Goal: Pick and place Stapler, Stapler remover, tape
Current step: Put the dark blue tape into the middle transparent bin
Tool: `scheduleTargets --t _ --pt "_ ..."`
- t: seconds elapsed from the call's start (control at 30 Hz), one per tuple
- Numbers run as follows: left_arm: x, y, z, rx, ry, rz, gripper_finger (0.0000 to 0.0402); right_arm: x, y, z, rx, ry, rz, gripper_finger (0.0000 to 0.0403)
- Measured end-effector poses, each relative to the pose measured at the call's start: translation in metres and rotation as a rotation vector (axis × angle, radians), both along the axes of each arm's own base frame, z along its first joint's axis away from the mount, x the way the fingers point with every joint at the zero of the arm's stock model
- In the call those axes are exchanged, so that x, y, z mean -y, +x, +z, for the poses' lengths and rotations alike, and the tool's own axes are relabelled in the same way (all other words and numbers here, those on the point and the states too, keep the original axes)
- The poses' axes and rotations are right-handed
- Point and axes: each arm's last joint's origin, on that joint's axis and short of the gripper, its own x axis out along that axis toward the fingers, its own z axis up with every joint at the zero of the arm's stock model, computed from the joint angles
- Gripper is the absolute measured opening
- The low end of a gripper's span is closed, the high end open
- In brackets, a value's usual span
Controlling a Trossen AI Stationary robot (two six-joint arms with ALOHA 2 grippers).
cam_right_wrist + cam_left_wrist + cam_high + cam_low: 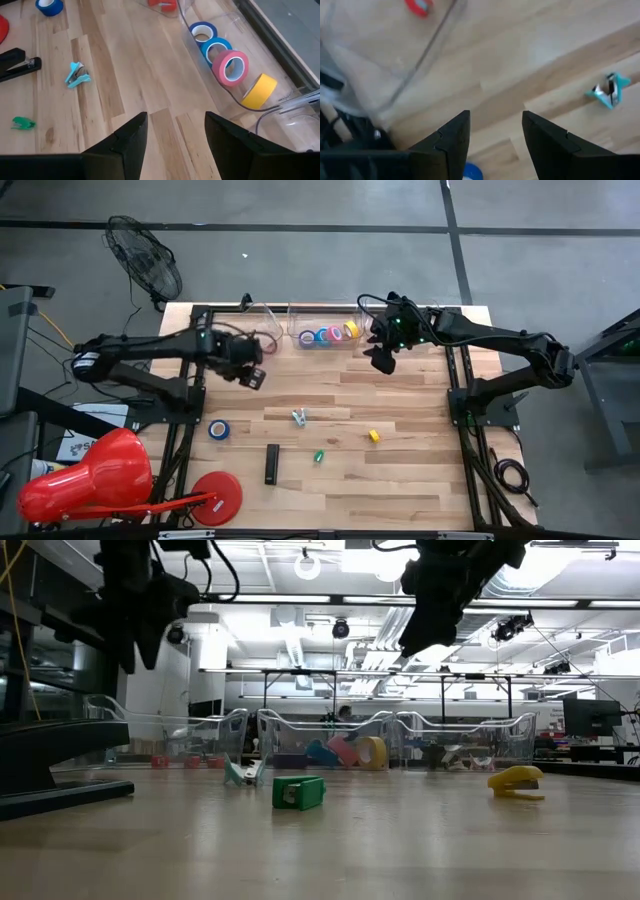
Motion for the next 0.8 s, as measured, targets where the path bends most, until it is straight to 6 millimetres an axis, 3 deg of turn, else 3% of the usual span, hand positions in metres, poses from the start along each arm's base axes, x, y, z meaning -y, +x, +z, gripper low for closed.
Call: scheduleTargets --t 0.5,0.8 --pt "0.08 -0.015 -0.045 -0.077 -0.154 0.151 0.0176 -0.002 -0.003 -0.003 -0.041 -0.015 0.079 0.0188" --pt "0.104 -0.031 -0.072 -0.118 -0.207 0.264 0.0176 -0.002 -0.002 -0.003 -0.043 -0.035 0.102 0.0188"
